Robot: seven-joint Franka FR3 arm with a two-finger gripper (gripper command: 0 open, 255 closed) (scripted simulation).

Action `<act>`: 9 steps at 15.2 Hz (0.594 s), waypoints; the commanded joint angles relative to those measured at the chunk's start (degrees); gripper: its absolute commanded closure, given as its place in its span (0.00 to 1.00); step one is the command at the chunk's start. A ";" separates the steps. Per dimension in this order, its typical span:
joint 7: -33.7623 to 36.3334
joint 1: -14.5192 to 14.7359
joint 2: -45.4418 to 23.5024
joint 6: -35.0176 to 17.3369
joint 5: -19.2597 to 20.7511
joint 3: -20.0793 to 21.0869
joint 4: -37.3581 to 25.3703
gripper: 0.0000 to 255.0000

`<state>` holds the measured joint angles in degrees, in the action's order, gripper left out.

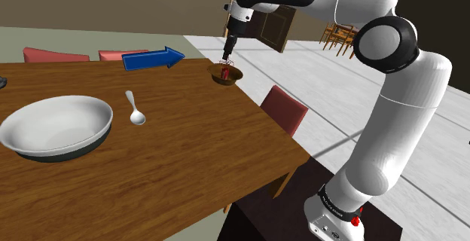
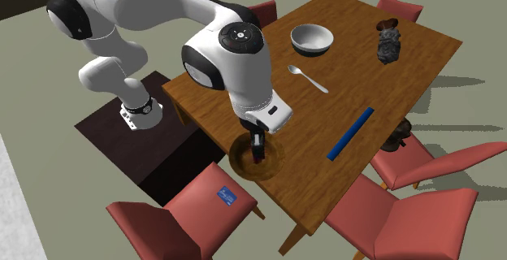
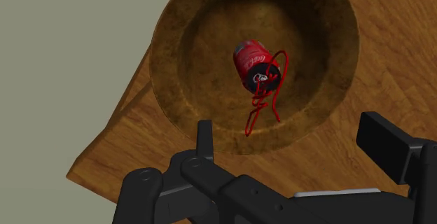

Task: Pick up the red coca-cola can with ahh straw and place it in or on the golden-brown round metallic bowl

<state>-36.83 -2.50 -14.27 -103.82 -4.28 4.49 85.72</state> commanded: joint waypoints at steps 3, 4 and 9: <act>0.11 -0.22 -0.18 5.85 0.05 -0.11 -6.02 0.00; 0.15 -0.27 -0.38 7.46 0.06 -0.14 -7.82 0.00; 0.15 -0.27 -0.38 7.46 0.06 -0.14 -7.82 0.00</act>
<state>-36.68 -2.76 -14.63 -96.42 -4.21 4.36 77.97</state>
